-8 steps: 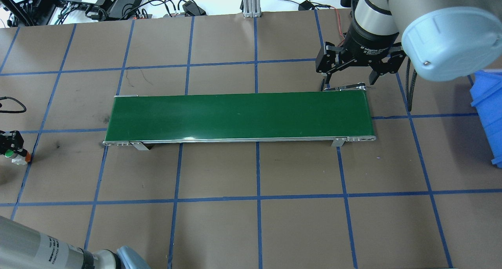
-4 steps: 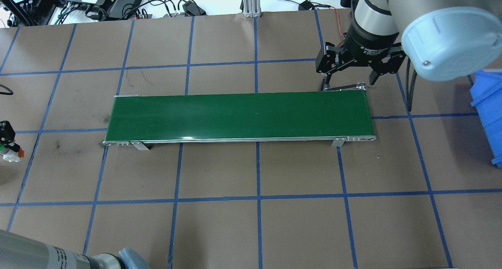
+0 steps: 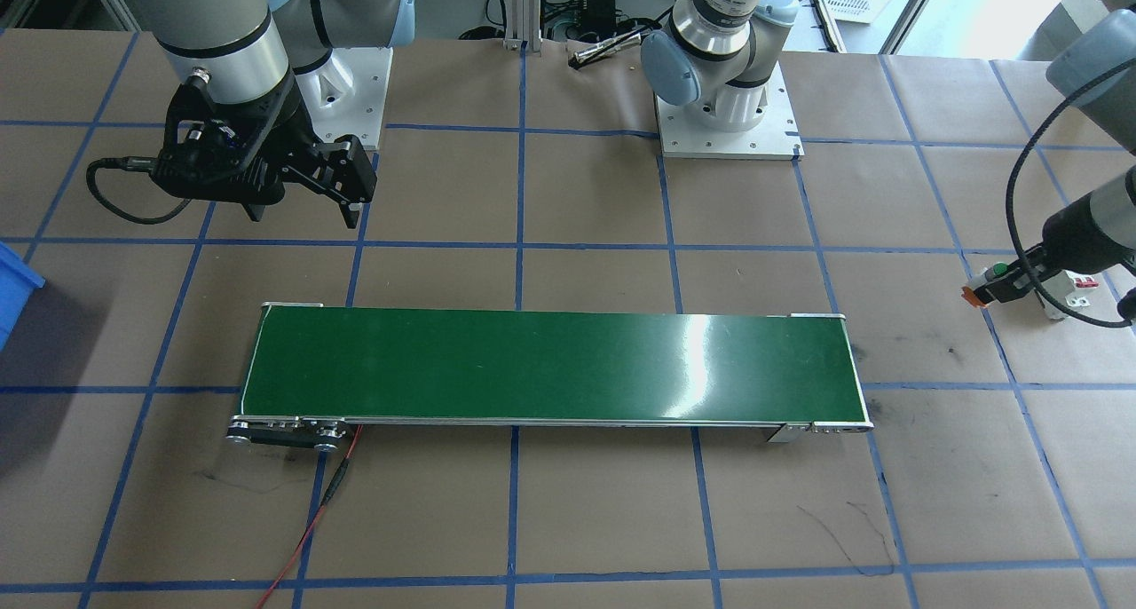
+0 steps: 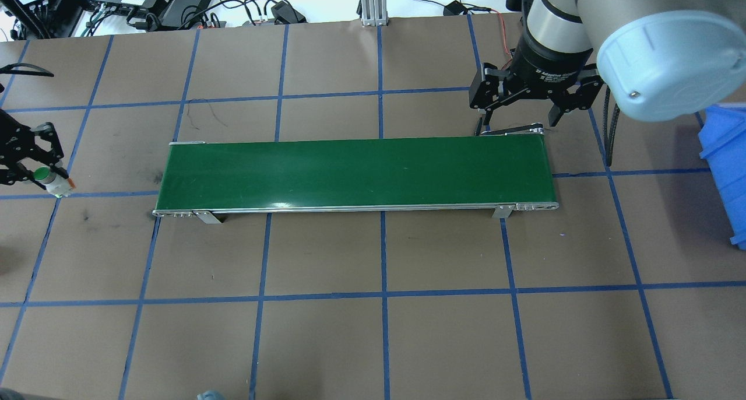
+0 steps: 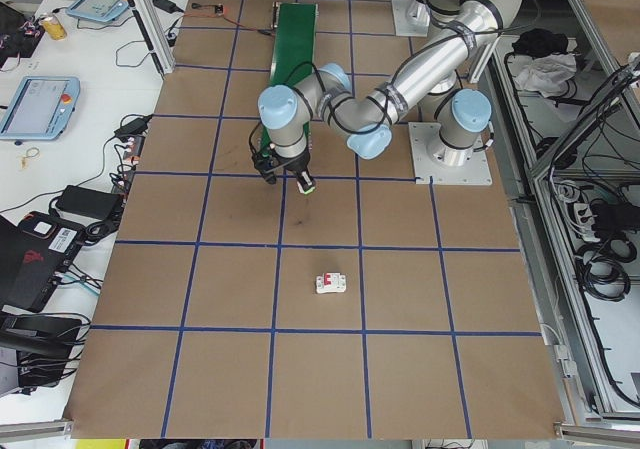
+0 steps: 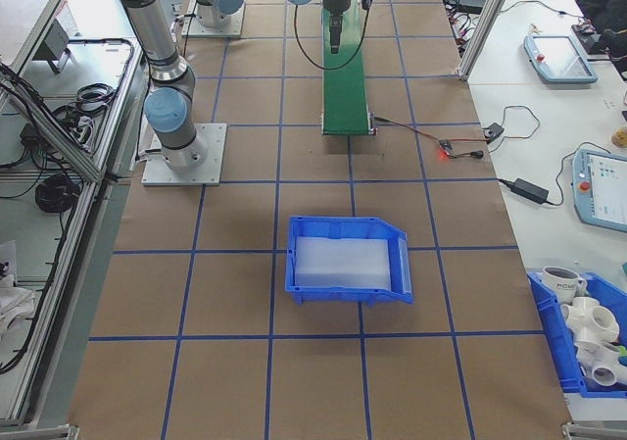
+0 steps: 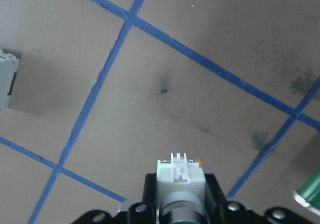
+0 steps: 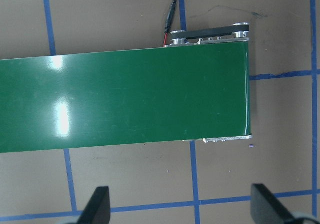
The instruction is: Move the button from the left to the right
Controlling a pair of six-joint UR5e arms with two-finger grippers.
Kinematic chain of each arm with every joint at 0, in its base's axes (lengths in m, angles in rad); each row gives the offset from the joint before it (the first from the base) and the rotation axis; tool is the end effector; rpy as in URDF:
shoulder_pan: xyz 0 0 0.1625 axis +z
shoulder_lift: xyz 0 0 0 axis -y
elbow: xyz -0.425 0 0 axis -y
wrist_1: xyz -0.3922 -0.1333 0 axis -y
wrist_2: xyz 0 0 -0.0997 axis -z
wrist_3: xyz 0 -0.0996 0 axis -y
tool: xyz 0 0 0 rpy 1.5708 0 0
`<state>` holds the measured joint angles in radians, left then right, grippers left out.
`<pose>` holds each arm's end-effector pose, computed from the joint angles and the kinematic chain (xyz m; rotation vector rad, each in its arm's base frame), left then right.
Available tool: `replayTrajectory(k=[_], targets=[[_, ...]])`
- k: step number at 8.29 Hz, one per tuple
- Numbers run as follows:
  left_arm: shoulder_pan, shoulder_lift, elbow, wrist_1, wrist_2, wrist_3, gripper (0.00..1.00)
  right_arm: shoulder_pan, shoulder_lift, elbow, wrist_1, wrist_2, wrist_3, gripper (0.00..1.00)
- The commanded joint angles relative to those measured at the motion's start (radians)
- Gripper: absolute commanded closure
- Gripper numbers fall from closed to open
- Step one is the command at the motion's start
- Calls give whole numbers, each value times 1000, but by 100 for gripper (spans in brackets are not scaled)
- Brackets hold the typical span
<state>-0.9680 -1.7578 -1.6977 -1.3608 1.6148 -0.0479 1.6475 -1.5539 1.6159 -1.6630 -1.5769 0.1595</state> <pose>0.2005 -0.5187 0.3497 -0.9948 2.9602 0.1750 0.1707 -0.4896 0.4666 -0.1300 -3.1360 0.0482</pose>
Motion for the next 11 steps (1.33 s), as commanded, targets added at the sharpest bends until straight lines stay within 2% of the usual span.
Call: replayTrajectory(k=[1, 2, 3, 4, 6, 8, 10, 11], targets=[[-132, 35, -2, -36, -45, -391, 98, 0, 0, 1, 0, 0, 0, 0], [-170, 37, -2, -52, -76, -550, 98, 0, 0, 1, 0, 0, 0, 0], [-207, 35, -2, -55, -129, -687, 100, 0, 0, 1, 0, 0, 0, 0], [-254, 35, -6, -54, -139, -783, 100, 0, 0, 1, 0, 0, 0, 0], [-354, 31, -25, -38, -131, -974, 100, 0, 0, 1, 0, 0, 0, 0], [-371, 11, -65, 12, -133, -1024, 100, 0, 0, 1, 0, 0, 0, 0], [-370, -11, -146, 173, -131, -1012, 100, 0, 0, 1, 0, 0, 0, 0], [-370, -32, -152, 236, -125, -1009, 100, 0, 0, 1, 0, 0, 0, 0]])
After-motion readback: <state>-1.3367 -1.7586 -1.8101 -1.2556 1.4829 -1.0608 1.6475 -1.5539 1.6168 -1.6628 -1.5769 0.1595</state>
